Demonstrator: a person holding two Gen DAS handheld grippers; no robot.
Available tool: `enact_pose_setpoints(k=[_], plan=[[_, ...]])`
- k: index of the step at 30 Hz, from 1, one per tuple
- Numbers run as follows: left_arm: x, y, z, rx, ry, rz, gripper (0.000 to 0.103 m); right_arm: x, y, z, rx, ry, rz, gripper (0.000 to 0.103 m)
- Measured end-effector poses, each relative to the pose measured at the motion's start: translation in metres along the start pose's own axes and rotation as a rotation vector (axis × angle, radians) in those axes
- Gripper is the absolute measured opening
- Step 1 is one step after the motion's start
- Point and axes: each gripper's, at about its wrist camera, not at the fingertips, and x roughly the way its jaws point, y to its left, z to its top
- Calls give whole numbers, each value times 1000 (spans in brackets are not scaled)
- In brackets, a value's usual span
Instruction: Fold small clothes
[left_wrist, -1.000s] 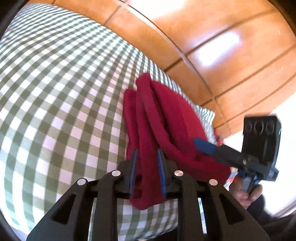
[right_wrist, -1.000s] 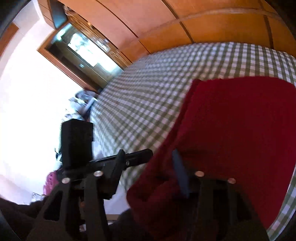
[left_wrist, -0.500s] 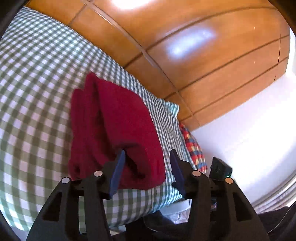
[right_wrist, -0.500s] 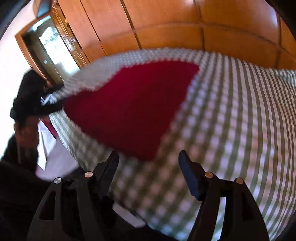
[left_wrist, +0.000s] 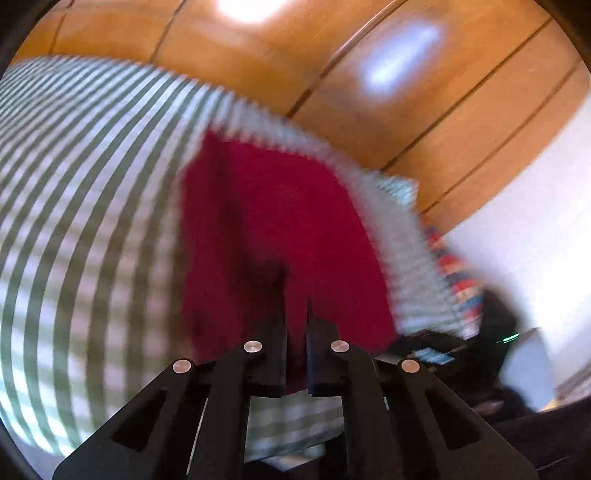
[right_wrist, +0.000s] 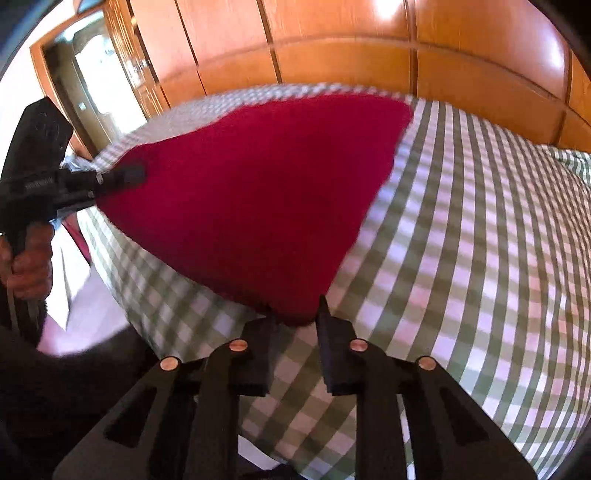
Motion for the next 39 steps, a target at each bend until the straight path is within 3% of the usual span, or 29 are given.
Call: enact_pose_setpoints(k=[2,4,5,6,7,9,13,20,21,22,24,28,30,33,34,39], plan=[[14,12,-9,-50,41,-5,6,2,-2,-3,17,12,9,10],[6,14,-5,-84,15,-88,7,0,-4,-2,14,18,32,17],[0,14,-1,-90,-4,-125,13,-4,-7,-2,9,23,49,25],[-5,15,2,-93,-16,-150,27,-9,-11,-1,5,26,58,46],[-9,17,7,-99,-29,-175,44,-17,-17,-2,-7,28,68,59],[-16,21,18,-120,-55,-219,51,-30,-26,-4,-26,30,67,64],[-4,24,45,-131,-46,-233,52,-50,-46,5,33,-21,53,73],[49,31,77,-184,45,-259,51,-57,-53,51,100,-172,10,73],[51,30,80,-184,41,-252,40,-53,-49,58,83,-186,0,73],[52,28,83,-180,32,-236,20,-51,-45,63,69,-192,-9,73],[43,20,86,-148,-32,-222,14,-41,-30,75,20,-209,-35,73],[14,-5,82,-31,-122,-159,13,-29,1,88,-63,-243,-29,73],[10,-11,75,27,-131,-46,13,-12,20,88,-137,-233,-65,73],[36,-1,69,37,-50,139,13,24,29,79,-142,-190,-102,73],[46,4,66,25,-24,168,15,33,29,75,-139,-201,-122,73],[42,0,65,-26,-62,208,19,34,26,71,-116,-226,-138,73]])
